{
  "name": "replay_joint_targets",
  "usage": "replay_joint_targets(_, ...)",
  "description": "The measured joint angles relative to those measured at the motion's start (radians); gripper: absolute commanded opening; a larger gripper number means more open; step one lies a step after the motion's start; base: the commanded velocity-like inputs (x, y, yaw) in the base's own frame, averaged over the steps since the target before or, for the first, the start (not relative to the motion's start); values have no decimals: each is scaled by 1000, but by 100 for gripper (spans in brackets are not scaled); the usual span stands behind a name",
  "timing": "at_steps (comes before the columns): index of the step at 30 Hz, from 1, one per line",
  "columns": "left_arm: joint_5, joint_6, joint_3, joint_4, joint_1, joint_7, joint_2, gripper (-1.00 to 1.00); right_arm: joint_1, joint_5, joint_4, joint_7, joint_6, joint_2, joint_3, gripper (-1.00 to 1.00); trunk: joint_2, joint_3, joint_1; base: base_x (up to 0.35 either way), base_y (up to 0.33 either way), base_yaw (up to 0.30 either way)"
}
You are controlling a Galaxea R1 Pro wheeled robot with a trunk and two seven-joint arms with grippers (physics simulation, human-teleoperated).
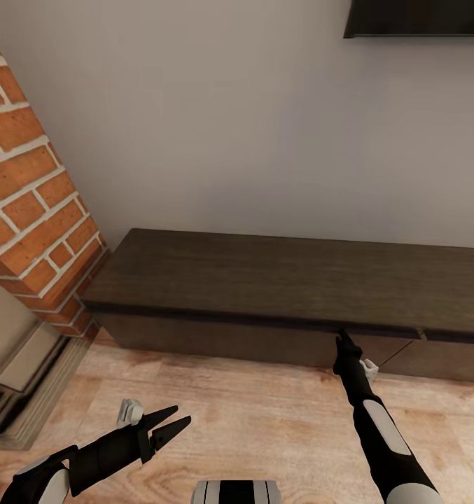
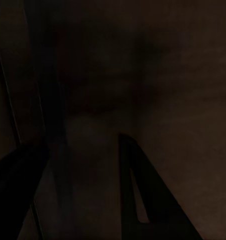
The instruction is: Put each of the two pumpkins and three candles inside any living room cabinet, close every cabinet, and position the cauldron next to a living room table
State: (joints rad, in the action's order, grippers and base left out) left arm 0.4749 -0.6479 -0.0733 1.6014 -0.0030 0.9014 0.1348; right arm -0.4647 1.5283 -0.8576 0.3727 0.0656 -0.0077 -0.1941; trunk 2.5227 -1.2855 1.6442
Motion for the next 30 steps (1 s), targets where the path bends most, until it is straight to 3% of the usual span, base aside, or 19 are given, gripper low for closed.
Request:
replay_joint_targets(4, 0, -1, 0, 0, 0, 0, 0, 100, 0, 1, 0, 0, 0, 0, -1, -100, -1, 12, -1, 0, 0, 0)
replay_joint_targets(14, 0, 0, 0, 0, 0, 0, 0, 100, 0, 2, 0, 1, 0, 0, 0, -100, -1, 12, -1, 0, 0, 0)
replay_joint_targets(17, 0, -1, 0, 0, 0, -1, 0, 100, 0, 2, -2, 2, 0, 0, 0, -100, -1, 23, -3, 0, 0, 0)
replay_joint_targets(30, 2, -2, 0, 0, 0, 0, 0, 100, 0, 1, -9, 2, 0, 0, 0, -100, -1, 23, -3, 0, 0, 0)
